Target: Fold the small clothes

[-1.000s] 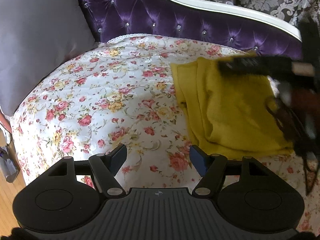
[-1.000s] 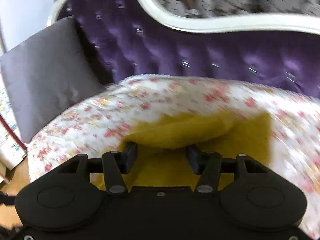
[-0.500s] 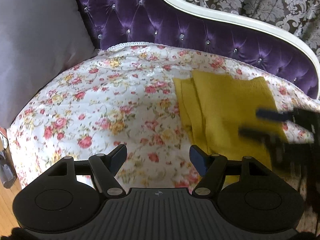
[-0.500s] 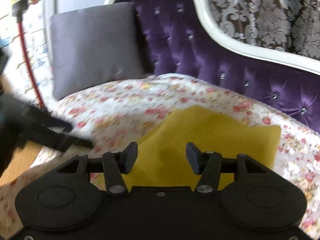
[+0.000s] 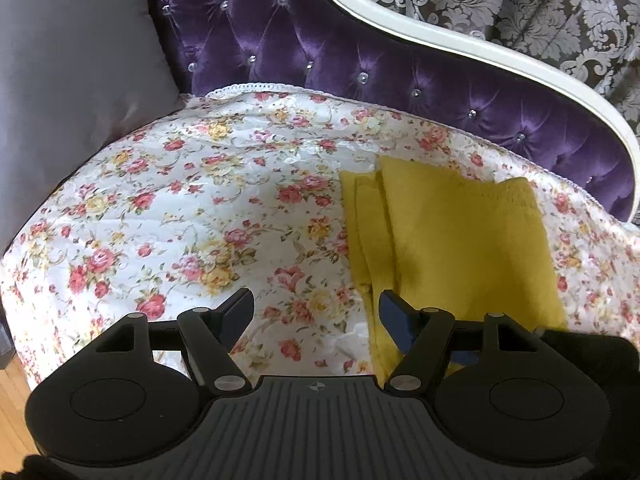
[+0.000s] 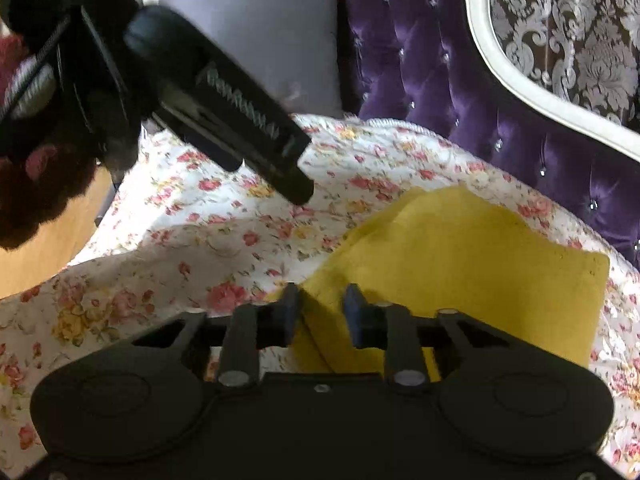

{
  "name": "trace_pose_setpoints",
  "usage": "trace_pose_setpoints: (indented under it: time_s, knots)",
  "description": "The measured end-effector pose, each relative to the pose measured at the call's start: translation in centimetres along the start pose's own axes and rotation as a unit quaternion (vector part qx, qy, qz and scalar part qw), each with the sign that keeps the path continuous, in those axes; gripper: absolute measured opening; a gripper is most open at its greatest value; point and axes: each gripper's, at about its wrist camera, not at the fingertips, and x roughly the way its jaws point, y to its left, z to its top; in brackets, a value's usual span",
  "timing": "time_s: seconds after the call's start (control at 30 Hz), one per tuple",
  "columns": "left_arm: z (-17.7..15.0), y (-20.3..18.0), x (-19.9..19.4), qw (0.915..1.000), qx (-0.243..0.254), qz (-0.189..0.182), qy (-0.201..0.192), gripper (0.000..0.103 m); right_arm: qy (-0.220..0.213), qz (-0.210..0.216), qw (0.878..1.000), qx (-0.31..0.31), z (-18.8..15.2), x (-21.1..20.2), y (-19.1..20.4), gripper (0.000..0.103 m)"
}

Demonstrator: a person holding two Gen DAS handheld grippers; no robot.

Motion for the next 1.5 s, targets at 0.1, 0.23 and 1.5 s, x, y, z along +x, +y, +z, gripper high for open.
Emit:
trace_pose_setpoints:
  time_s: [0.1, 0.23, 1.5]
  knots:
    - [0.8, -0.5, 0.3, 0.9999, 0.004, -0.012, 0.0, 0.068, -0.013, -0.009, 1.0, 0.022, -0.2, -0.7, -0.7, 0.013]
    - [2.4, -1.1, 1.3, 0.9987, -0.003, -0.05, 0.007, 0.068, -0.057, -0.02, 0.994, 0.085, 0.0, -3.3, -2.6, 0.013]
    - [5.9, -2.0, 9.2, 0.9916, -0.011, -0.124, 0.036, 0.016, -0.032, 0.02, 0.995, 0.09, -0.9, -2.9, 0.2, 0.025]
